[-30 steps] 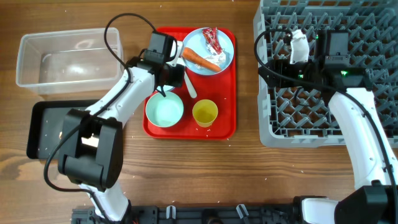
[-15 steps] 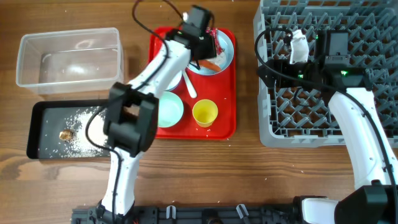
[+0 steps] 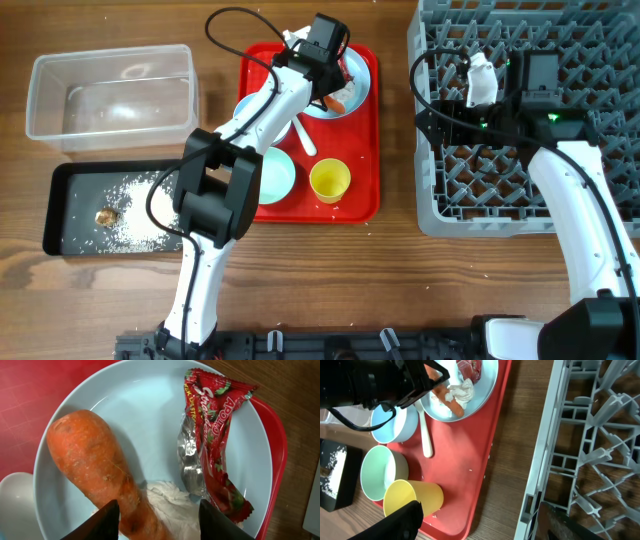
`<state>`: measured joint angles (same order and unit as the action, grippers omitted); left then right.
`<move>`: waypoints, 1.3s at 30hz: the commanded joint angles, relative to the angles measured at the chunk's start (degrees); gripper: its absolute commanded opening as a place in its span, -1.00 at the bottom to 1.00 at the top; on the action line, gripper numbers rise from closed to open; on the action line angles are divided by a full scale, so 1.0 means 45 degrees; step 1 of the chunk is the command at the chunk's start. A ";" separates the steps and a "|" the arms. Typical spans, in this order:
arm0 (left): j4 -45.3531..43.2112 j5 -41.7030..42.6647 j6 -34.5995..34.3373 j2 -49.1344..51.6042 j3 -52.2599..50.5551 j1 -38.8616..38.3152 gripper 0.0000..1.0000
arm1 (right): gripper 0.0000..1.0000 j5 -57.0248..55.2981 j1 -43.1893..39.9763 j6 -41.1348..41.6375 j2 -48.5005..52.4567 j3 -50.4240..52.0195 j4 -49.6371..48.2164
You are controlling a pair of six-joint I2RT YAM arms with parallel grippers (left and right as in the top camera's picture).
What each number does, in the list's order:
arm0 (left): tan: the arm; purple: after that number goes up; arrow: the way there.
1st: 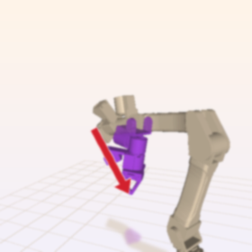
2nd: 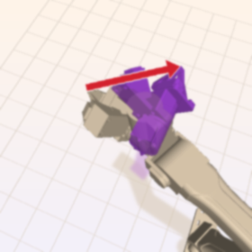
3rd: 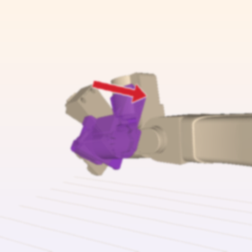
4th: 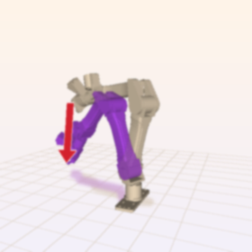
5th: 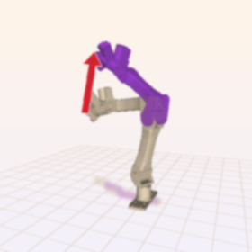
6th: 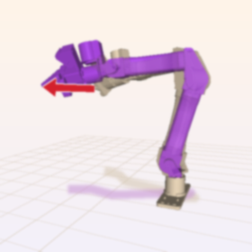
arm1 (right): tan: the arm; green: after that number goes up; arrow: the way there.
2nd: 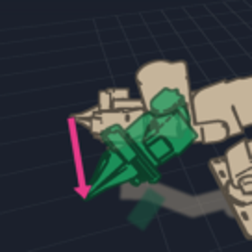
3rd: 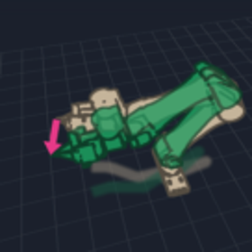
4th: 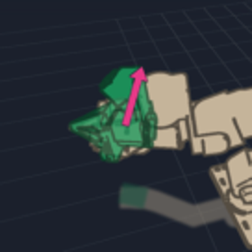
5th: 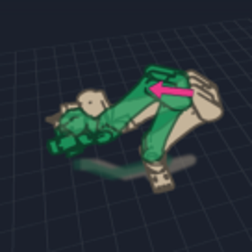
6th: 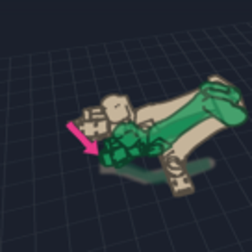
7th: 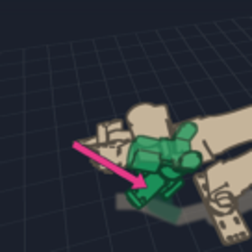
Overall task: Sort waste into correct bins and load items into the dishwasher rack
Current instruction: 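Grasp the orange carrot on the blue plate with the left gripper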
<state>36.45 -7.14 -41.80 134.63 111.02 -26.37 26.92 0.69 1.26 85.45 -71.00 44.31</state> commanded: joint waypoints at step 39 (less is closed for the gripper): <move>0.1549 -0.0714 0.1637 -0.2764 -0.0073 0.0685 -0.92 | 0.52 -0.0136 0.0029 -0.0287 0.0112 -0.0199 -0.0073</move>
<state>43.68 -10.02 -36.99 122.26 110.50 -23.51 26.89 0.69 0.78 85.45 -71.00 44.14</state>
